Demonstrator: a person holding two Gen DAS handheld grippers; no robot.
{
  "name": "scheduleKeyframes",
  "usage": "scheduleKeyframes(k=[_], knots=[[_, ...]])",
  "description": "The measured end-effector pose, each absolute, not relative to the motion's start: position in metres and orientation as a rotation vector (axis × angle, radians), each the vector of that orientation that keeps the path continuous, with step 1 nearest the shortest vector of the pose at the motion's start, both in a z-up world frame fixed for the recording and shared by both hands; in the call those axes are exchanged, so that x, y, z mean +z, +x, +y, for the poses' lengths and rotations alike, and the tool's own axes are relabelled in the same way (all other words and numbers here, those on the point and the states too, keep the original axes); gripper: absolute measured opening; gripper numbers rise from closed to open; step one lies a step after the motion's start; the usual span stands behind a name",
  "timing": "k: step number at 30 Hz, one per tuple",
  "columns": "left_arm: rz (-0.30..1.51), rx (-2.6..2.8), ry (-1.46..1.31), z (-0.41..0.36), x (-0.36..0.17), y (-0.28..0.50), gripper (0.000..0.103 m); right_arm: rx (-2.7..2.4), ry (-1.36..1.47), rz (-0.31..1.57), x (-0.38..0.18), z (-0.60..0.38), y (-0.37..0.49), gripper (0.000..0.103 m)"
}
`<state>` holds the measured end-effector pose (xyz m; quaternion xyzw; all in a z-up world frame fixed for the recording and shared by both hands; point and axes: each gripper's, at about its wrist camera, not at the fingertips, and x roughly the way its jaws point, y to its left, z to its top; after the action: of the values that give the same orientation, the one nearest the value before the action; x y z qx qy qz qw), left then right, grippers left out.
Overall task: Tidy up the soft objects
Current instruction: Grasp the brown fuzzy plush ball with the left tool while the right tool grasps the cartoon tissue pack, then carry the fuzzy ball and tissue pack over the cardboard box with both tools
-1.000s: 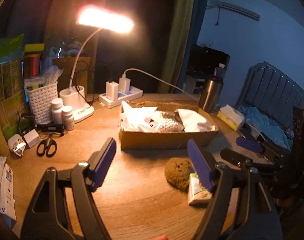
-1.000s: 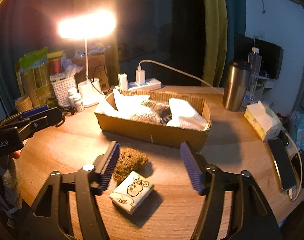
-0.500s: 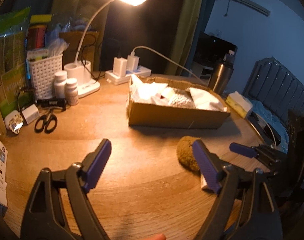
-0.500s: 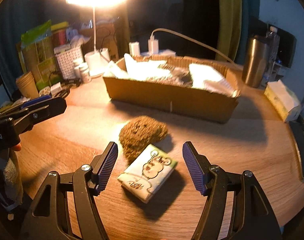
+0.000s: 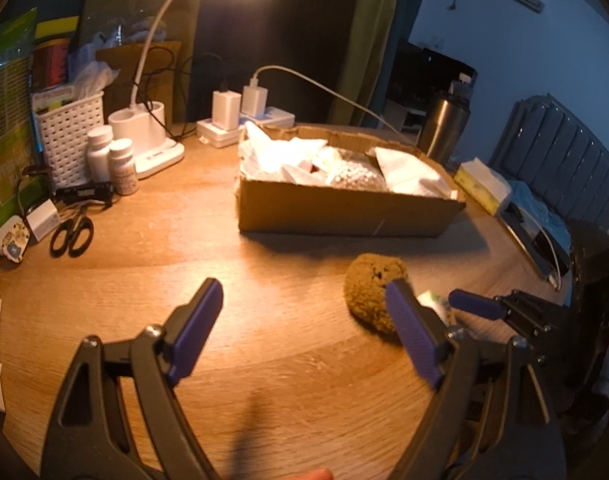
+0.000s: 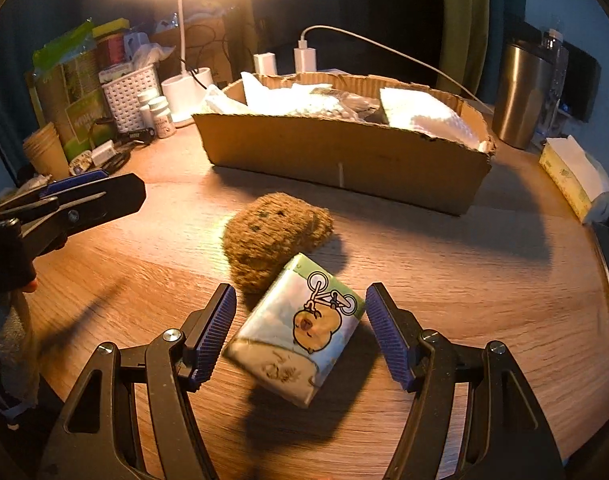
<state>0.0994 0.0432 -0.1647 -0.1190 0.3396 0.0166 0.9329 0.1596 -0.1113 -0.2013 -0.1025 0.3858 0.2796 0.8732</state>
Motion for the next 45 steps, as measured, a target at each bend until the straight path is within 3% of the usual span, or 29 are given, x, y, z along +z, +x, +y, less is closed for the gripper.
scheduleKeyframes(k=[7, 9, 10, 11, 35, 36, 40, 45], knots=[[0.741, 0.045, -0.213, 0.031, -0.172, 0.109, 0.085, 0.579, -0.172, 0.837, -0.212, -0.130, 0.171, 0.070], [0.752, 0.048, -0.203, 0.028, -0.174, 0.112, 0.085, 0.583, -0.168, 0.827, -0.212, -0.134, 0.172, 0.065], [0.758, 0.047, -0.196, 0.025, -0.175, 0.115, 0.085, 0.584, -0.168, 0.824, -0.211, -0.137, 0.173, 0.053], [0.762, 0.046, -0.191, 0.022, -0.175, 0.116, 0.085, 0.579, -0.167, 0.820, -0.211, -0.140, 0.173, 0.048], [0.912, 0.026, -0.039, -0.029, -0.211, 0.176, 0.084, 0.558, -0.052, 0.766, -0.199, -0.183, 0.203, 0.048], [0.911, 0.023, -0.035, -0.030, -0.211, 0.176, 0.082, 0.557, -0.051, 0.763, -0.198, -0.184, 0.203, 0.048], [0.915, -0.008, -0.010, -0.035, -0.214, 0.177, 0.056, 0.554, -0.053, 0.751, -0.193, -0.184, 0.201, 0.048], [0.911, -0.049, -0.021, -0.036, -0.213, 0.173, 0.050, 0.549, -0.060, 0.732, -0.186, -0.184, 0.200, 0.048]])
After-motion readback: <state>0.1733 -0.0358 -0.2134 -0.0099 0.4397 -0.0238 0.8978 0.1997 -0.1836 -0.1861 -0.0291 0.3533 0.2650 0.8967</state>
